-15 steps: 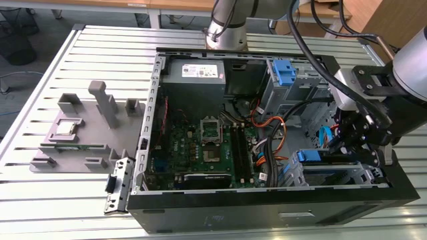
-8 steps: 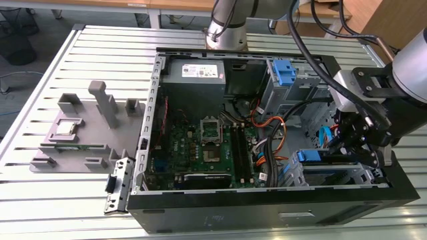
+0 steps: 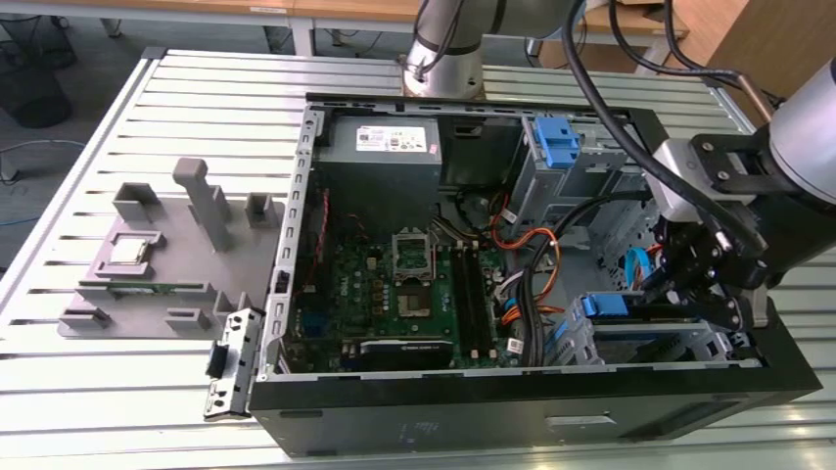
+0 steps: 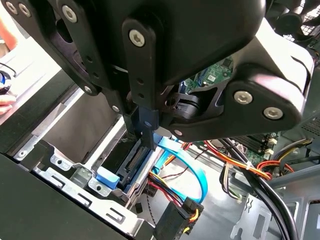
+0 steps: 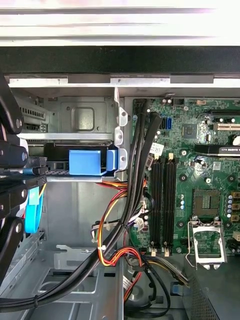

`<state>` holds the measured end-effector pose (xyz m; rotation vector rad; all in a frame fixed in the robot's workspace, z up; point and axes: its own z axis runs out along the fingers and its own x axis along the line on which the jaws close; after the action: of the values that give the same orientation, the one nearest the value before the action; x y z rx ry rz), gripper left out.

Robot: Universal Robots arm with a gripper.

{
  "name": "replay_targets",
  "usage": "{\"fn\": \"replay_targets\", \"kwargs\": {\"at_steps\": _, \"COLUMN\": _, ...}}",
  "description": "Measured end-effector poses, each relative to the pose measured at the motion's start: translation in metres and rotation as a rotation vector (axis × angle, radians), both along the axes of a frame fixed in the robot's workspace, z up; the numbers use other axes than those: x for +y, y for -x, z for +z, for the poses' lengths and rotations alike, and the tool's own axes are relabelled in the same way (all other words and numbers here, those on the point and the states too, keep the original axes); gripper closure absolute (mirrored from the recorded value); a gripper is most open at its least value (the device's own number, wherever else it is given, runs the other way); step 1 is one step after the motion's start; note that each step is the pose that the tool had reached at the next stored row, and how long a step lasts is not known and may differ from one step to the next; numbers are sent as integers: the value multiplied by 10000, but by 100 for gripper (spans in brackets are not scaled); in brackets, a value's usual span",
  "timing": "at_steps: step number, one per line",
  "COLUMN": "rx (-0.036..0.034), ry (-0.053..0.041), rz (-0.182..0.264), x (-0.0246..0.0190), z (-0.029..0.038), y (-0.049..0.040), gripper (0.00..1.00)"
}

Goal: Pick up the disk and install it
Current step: 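Insert the first disk wire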

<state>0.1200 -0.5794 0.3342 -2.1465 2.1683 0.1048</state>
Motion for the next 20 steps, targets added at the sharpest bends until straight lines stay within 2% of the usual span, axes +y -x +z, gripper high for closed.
{"fn": "replay_targets", "kwargs": {"at_steps": 3, "rx": -1, "ry": -26, "rz": 0, "x": -3, "z": -7, "y": 0, "gripper": 80}}
{"fn": "replay_targets", "kwargs": {"at_steps": 20, "rx": -4, "ry": -29, "rz": 0, "x": -8, "z": -42, "y": 0, "gripper": 80}}
